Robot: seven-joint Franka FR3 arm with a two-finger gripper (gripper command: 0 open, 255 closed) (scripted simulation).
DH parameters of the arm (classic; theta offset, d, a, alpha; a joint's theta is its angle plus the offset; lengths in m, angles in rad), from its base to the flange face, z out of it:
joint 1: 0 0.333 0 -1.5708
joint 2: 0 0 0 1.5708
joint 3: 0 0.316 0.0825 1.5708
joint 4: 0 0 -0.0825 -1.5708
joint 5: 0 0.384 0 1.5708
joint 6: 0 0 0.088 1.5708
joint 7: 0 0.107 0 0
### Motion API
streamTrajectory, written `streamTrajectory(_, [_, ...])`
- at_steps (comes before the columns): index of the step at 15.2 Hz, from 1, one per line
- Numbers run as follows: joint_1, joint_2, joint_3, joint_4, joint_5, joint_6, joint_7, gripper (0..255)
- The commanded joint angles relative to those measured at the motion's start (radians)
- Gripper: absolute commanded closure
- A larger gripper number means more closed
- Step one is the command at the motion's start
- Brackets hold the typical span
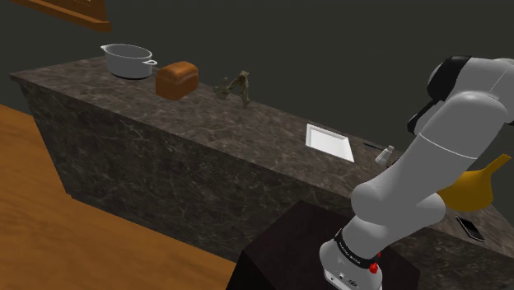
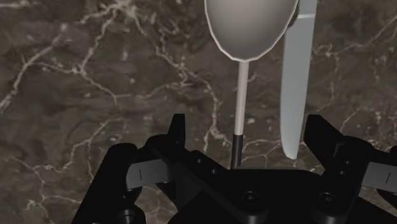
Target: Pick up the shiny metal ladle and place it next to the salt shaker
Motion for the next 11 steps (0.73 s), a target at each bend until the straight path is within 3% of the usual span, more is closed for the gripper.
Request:
streamTrajectory(1, [0.012,-0.055,-0.015,0.017,-0.064,-0.043,0.045,0])
streamTrajectory(3, [0.017,-0.107,-0.019,0.048,-0.121,-0.099,0.087,0])
streamTrajectory(11, [0.015,-0.107,-0.017,0.048,-0.121,-0.098,0.086,0])
